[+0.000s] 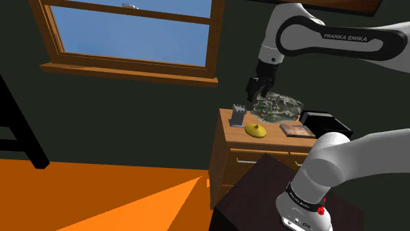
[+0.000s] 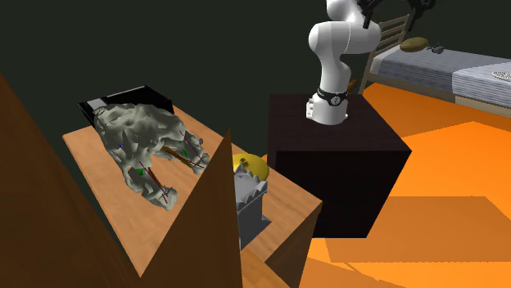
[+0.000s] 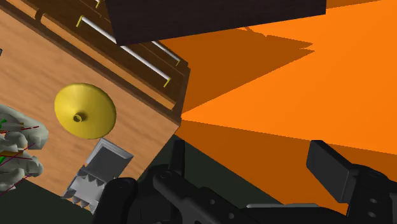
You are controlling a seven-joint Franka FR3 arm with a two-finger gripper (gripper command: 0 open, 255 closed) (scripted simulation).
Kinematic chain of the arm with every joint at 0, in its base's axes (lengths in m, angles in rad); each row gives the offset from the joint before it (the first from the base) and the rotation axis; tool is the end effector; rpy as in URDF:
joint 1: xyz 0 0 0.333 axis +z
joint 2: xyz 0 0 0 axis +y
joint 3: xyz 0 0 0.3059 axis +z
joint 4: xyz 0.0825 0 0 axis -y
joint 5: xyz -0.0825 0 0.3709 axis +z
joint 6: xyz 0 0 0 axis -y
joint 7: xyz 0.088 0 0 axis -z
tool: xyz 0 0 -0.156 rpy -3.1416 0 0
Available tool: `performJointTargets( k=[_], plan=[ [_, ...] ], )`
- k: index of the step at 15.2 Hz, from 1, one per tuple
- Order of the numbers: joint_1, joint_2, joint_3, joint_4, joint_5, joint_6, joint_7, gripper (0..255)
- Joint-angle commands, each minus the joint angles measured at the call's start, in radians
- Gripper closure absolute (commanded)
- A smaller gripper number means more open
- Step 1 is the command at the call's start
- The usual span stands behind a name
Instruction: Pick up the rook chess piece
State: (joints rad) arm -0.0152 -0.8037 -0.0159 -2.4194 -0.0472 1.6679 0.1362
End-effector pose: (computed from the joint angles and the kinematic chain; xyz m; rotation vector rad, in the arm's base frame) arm 0.3070 -0.0171 0.5193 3.0979 -0.2474 0.0840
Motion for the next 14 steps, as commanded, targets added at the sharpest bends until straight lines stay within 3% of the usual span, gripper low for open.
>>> performJointTargets(
  k=[1,14],
  plan=[
    [0.000,0.000,0.000,0.000,0.000,0.000,0.000,0],
    [-0.109,0.527,-0.089,0.238,0.012,0.183,0.137,0]
  ],
)
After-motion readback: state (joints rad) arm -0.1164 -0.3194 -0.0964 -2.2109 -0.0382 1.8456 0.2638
